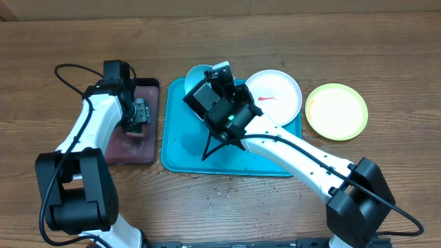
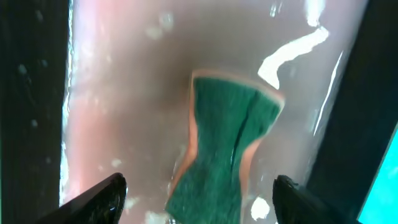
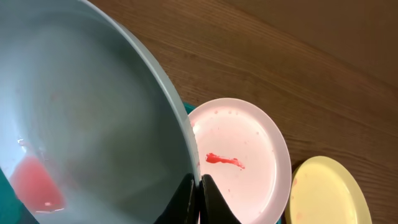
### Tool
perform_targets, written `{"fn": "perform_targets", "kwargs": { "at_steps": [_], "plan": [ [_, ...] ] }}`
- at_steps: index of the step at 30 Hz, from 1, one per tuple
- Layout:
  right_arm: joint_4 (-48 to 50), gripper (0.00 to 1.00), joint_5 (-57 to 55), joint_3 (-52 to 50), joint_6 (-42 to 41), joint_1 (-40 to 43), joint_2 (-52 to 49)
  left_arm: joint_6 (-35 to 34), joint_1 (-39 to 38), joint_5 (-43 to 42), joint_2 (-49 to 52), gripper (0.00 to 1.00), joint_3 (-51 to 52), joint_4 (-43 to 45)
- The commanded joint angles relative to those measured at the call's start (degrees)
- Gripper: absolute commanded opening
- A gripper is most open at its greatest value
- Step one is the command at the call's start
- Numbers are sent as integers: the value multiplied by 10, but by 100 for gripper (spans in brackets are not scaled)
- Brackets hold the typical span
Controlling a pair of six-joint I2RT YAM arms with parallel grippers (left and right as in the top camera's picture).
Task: Clean dirty plates on tray and stack at the side
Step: 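Lift the white plate with the right gripper and tilt it up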
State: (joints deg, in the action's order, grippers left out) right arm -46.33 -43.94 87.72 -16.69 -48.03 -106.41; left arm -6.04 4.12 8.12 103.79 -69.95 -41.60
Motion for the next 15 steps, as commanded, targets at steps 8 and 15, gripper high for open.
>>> {"fn": "perform_targets", "kwargs": {
  "at_steps": [8,15],
  "plan": [
    [6,4,-15,12,-9,-1,9,-34,0,-22,47,70,-11,66],
    [5,4,-15,12,-9,-1,9,-34,0,-36,77,36,-11,94]
  ]
}}
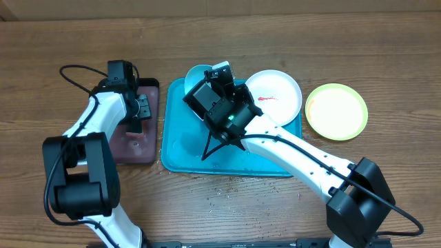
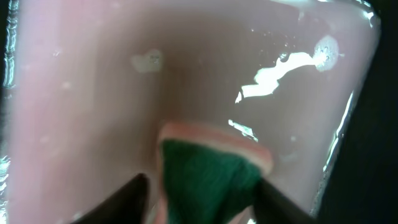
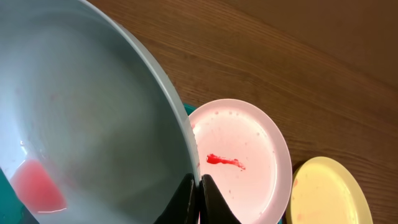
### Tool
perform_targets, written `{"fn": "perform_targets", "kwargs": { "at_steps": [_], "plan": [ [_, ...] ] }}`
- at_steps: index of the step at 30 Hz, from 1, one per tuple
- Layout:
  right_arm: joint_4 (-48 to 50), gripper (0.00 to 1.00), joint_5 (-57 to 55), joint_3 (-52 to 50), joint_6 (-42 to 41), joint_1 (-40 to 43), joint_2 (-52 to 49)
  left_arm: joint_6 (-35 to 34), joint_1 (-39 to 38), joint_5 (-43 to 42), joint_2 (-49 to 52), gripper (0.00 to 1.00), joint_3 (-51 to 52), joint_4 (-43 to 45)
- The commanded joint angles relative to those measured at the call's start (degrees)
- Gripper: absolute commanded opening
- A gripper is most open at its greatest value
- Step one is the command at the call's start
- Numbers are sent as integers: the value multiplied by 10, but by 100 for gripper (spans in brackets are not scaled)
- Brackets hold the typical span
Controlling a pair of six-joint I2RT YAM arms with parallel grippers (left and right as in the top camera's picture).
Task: Clean dirty plates on tray and stack at the side
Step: 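Lift the white plate with the right gripper and tilt it up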
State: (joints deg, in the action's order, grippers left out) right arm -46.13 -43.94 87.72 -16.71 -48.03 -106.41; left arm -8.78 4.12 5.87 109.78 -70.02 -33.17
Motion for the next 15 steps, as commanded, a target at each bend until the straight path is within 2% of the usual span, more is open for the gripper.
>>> {"fn": "perform_targets", "kwargs": {
  "at_steps": [1,2,10,11,12,14,15],
  "plan": [
    [3,4,-15,12,-9,-1,9,-7,0,-13,19,19,-10,12],
    [3,4,-15,12,-9,-1,9,-6,0,-13,19,4,-10,15],
    [-5,4,-15,12,-9,-1,9,12,0,-15,4,4,-37,-7],
    [-5,4,-15,12,-9,-1,9,14,0,-15,-1,10,-41,-15],
    [-5,4,-15,12,-9,-1,9,15,0,-15,-7,31,-47,-26],
    [-4,4,-17,12,-9,-1,9,15,0,-15,-17,61,-58,-49],
    [-4,4,-24,12,-9,-1,10,15,0,-15,-20,64,-63,-64]
  ]
}}
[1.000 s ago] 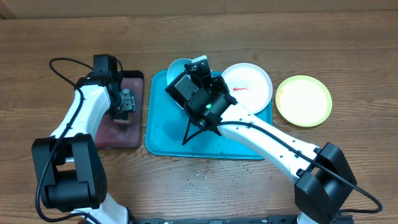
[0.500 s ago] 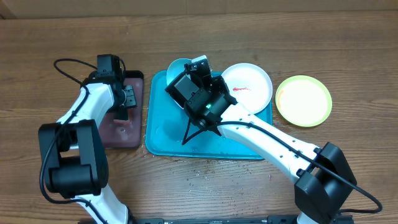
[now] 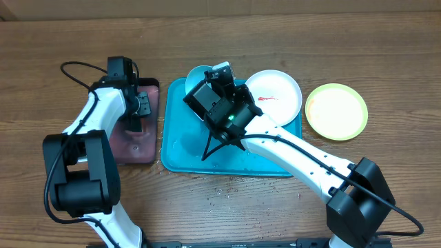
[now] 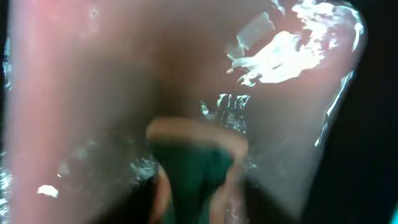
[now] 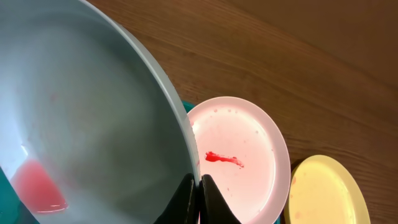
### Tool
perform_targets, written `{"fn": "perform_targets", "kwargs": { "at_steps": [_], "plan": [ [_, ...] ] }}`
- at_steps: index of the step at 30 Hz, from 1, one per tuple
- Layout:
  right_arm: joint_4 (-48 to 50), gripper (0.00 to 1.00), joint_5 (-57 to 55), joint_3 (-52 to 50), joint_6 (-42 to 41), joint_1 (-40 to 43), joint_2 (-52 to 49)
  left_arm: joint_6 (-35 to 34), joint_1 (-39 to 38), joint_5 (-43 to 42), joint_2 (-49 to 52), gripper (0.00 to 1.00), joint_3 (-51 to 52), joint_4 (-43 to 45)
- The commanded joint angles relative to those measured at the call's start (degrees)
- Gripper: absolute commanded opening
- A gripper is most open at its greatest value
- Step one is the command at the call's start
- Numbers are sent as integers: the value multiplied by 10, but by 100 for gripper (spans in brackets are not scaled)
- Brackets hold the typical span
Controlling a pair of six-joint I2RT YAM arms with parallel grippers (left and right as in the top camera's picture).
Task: Clean dirty plates on tray and stack at the side
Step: 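Lift the white plate with the right gripper and tilt it up, then carry the white plate right and stack it on the yellow plate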
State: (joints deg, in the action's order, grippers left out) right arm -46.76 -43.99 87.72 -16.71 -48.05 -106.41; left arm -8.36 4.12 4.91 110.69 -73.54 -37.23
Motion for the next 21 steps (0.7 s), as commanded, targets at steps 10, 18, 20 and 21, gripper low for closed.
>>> {"fn": "perform_targets", "kwargs": {
  "at_steps": [10,18,20,21],
  "plan": [
    [11,4,-89,13,14,-19,14,4,-1,-35,-32,68,-31,-99],
    [30,4,-192,13,31,-36,15,4,-1,-35,-32,69,-31,-98],
    [47,4,-226,13,54,-42,15,4,0,-35,-32,69,-31,-97],
    [58,4,-236,13,82,-45,15,4,-1,-35,-32,69,-31,-95]
  ]
}}
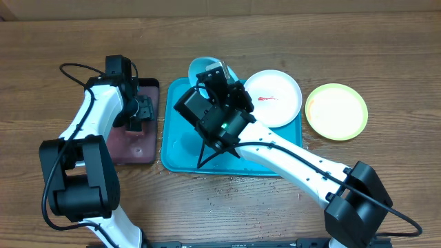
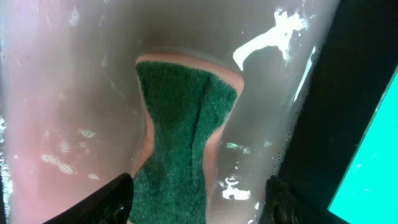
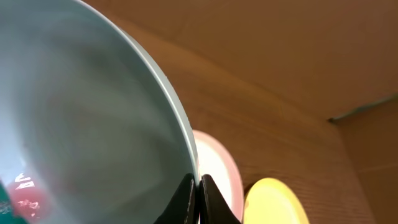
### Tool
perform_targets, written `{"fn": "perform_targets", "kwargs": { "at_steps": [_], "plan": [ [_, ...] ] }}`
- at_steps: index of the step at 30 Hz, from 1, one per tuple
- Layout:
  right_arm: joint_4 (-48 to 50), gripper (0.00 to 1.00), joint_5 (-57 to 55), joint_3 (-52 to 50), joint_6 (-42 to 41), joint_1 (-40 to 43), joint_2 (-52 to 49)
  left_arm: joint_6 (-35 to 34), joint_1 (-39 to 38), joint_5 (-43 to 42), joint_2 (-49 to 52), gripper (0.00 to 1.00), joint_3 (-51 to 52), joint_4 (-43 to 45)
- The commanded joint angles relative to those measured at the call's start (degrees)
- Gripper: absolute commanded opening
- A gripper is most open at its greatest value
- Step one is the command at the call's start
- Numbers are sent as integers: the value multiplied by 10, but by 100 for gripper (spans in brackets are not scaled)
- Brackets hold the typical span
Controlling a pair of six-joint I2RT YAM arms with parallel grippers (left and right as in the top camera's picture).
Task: Clean dirty plates on tray and stack at the side
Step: 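Carry the white plate right and stack it on the yellow plate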
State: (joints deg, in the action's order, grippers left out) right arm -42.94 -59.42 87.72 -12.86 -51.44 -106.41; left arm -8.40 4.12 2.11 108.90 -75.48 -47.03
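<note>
My right gripper [image 3: 199, 182] is shut on the rim of a light blue plate [image 3: 93, 118], held tilted above the back of the teal tray [image 1: 180, 148]; a pink smear sits low on the plate. In the overhead view this plate [image 1: 201, 67] shows behind the right gripper [image 1: 215, 74]. A white plate [image 1: 274, 98] with a red streak lies at the tray's right end. My left gripper [image 2: 199, 182] is open astride a green sponge [image 2: 180, 137] lying pinched in the wet maroon basin [image 2: 62, 93].
A yellow-green plate [image 1: 336, 111] lies on the wooden table right of the tray. The maroon basin [image 1: 134, 148] stands left of the tray. Small crumbs [image 1: 222, 193] dot the table near the tray's front edge. A black cable loops by the left arm.
My left gripper was shut on the sponge down in the water; now it is open and higher, with the sponge lying free. My right gripper has tipped the blue plate up and shifted left.
My left gripper stood open over the sponge in the basin, then narrower around it, then shut on it in the water, and now it is open again. The right gripper held the blue plate steady over the tray throughout, tilting it only now.
</note>
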Motion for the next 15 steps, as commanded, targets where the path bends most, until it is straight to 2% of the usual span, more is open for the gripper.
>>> {"fn": "perform_targets", "kwargs": {
  "at_steps": [1,7,15],
  "plan": [
    [30,4,-92,13,70,-15,15,5,-1,-7,-14,69,-11,4],
    [77,4,-134,13,168,-30,15,5,-1,-7,-14,69,-11,3],
    [97,4,-152,13,174,-33,15,5,-1,-7,-14,69,-11,3]
  ]
}}
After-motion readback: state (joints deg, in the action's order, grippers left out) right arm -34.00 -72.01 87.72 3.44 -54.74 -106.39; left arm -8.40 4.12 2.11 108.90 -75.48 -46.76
